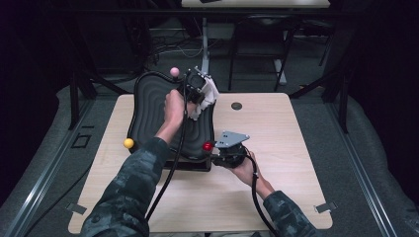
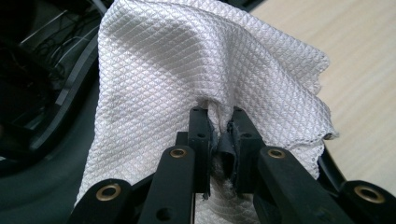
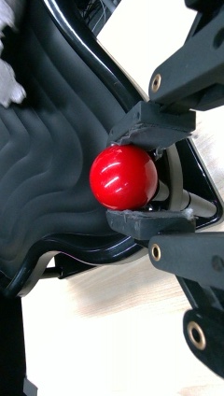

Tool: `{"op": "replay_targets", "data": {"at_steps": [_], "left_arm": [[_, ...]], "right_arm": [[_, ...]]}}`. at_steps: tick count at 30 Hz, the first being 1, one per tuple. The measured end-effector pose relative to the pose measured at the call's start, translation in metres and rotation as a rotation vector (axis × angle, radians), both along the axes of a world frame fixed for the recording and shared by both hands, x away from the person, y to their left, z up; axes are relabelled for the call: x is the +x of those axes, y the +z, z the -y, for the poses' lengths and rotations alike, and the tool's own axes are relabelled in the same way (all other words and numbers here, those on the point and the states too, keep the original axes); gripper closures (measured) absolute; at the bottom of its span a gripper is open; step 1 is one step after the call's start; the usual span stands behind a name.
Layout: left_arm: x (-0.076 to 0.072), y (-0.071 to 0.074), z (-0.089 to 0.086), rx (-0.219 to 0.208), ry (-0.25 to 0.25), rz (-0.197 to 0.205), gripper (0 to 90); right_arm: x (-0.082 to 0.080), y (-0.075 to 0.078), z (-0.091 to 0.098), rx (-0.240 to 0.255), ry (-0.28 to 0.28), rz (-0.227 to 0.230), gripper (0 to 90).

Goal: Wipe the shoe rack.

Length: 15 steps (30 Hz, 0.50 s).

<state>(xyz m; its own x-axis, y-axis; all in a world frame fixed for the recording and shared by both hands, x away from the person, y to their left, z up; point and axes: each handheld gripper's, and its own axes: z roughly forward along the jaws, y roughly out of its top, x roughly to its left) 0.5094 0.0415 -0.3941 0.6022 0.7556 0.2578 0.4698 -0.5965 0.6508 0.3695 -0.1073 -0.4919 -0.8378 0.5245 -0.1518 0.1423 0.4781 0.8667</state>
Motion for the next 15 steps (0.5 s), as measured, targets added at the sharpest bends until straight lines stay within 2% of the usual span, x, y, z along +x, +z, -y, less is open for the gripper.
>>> {"op": "replay_targets", "data": {"at_steps": [2,7,15], "left_arm": [[-0.008,-0.004,0.002,0.025,-0.014,-0.014,81.7],[-0.024,-0.013,0.0,0.034,-0.047,-0.018,81.9],[-0.048,-0.027,-0.011,-0.013,-0.089,-0.042,82.2]], "right_arm": [[0.0,0.0,0.0,0.003,0.0,0.001,60.1],[-0.001,-0.001,-0.001,0.0,-0.009,0.007,60.0],[-0.004,-0.002,-0.002,0.004,-0.028,0.021,60.0]]}}
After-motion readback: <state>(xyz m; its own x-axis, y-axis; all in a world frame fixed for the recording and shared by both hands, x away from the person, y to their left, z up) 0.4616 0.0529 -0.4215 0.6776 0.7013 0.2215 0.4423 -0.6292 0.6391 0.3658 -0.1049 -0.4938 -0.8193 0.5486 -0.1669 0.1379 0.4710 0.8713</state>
